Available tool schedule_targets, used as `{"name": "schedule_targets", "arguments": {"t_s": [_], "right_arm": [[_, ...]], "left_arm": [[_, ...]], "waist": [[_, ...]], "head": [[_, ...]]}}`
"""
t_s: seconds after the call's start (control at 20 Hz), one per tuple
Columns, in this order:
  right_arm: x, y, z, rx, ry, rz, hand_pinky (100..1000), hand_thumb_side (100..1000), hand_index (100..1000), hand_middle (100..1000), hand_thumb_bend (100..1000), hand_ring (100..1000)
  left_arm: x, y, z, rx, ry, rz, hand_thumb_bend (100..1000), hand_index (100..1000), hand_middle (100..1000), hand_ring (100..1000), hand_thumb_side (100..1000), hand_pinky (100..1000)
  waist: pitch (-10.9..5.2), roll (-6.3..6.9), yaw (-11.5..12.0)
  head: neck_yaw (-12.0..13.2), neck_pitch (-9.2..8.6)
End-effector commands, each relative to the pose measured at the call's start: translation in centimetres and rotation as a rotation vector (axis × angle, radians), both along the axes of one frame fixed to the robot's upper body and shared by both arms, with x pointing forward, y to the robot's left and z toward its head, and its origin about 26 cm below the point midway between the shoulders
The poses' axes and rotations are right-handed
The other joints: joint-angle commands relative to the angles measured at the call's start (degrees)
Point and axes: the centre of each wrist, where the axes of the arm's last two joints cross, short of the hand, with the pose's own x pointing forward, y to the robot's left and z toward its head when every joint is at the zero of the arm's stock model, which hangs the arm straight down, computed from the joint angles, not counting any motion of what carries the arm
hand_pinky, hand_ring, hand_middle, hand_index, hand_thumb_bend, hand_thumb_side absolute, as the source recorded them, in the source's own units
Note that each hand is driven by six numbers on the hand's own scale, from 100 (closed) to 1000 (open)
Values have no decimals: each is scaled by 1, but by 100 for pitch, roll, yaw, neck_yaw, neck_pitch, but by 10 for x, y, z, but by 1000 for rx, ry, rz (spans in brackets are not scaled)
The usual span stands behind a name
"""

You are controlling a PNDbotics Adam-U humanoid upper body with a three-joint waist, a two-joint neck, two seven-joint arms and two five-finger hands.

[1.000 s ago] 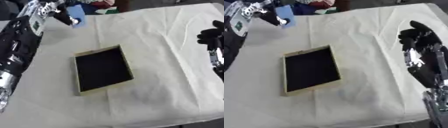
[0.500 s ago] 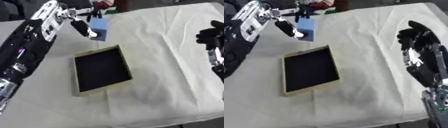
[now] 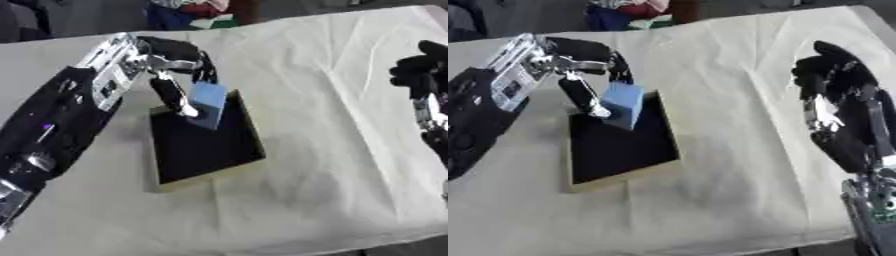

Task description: Pick up objects on the table and place them in the box.

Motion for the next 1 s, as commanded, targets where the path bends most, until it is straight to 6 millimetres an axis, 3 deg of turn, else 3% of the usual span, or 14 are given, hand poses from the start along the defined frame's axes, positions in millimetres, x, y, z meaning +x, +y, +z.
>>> {"name": "schedule_targets", "arguments": {"t_s": [0.05, 0.15, 0.2, 0.3, 0.55, 0.7, 0.9, 1.0], "right_arm": [[-1, -3, 11, -10, -33, 3, 719, 501, 878, 679, 100, 725], [-1, -3, 11, -10, -33, 3, 719, 501, 878, 679, 100, 725], [-1, -3, 11, -10, -32, 0, 713, 501, 877, 678, 100, 724], [-1, -4, 10, -10, -31, -3, 713, 501, 877, 678, 100, 724], [-1, -4, 10, -12, -29, -6, 714, 501, 877, 678, 100, 724], [-1, -5, 10, -12, -28, -12, 714, 501, 876, 678, 100, 724], [-2, -7, 9, -13, -25, -20, 714, 501, 875, 678, 100, 724], [-2, -7, 9, -13, -25, -19, 714, 501, 875, 678, 100, 724]], "left_arm": [[-1, 5, 10, 18, -19, -19, 504, 789, 668, 693, 463, 791], [-2, 5, 10, 19, -19, -22, 504, 789, 668, 693, 463, 791], [-3, 6, 13, 26, -29, -20, 753, 951, 873, 859, 556, 908], [-7, 12, 22, 42, -73, -9, 799, 966, 897, 876, 587, 926], [-18, 28, 48, 31, -197, 31, 694, 975, 895, 871, 587, 929], [-26, 45, 64, -13, -271, 77, 617, 974, 881, 857, 661, 921], [-26, 83, 74, -58, -335, 225, 605, 976, 881, 854, 679, 918], [-26, 88, 74, -73, -351, 269, 605, 976, 881, 854, 679, 918]], "waist": [[-94, -12, 13], [-94, -11, 15], [-101, -6, 31], [-110, -5, 49], [-136, -4, 117], [-150, -11, 152], [-170, -20, 210], [-172, -17, 208]], "head": [[-15, 27], [-15, 27], [-30, 27], [-44, 27], [-58, 27], [-84, 27], [-103, 27], [-93, 27]]}}
